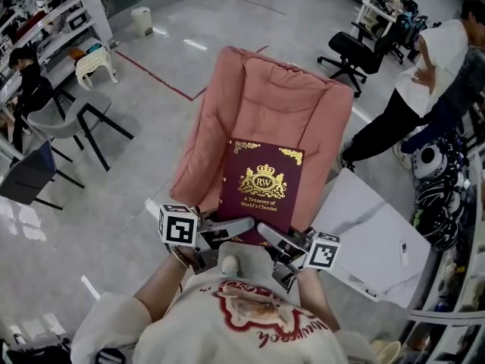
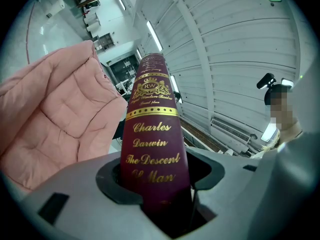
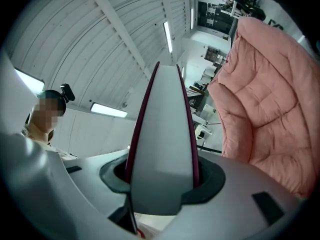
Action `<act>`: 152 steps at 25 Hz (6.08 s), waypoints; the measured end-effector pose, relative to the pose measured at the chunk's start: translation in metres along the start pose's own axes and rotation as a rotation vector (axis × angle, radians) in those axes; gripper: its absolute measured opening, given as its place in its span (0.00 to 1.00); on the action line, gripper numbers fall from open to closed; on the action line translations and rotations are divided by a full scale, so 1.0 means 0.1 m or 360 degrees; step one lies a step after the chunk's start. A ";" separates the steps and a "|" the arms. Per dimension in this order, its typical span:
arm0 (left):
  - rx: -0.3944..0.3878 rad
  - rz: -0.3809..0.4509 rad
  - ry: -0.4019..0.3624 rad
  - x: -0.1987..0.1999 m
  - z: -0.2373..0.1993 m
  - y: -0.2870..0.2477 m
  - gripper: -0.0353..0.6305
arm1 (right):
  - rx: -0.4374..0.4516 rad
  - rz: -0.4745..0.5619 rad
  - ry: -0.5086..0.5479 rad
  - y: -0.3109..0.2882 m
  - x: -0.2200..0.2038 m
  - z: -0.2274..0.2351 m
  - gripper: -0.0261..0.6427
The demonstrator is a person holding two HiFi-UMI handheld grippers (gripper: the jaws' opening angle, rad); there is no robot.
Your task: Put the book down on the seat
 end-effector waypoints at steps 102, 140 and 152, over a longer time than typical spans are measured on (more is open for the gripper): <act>0.0306 0.0111 0.0370 -0.60 -2.85 -0.01 0.42 | -0.0103 -0.0233 -0.0397 -0.14 -0.61 2.84 0.37; 0.0351 0.0065 0.0611 -1.31 -3.91 0.08 0.42 | -0.0292 -0.0254 -0.0555 0.12 -1.25 3.89 0.37; 0.0400 0.0094 0.0707 -1.45 -4.20 0.23 0.42 | -0.0341 -0.0312 -0.0580 0.05 -1.46 4.14 0.39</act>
Point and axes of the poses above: the fingertips, and each gripper's own axes: y backward along the fingers, z to its right, x out of its top, the point moved 1 cm from there along y, backward along the fingers, and after that the axes turned 4 degrees about z, right-handed, at the moved point
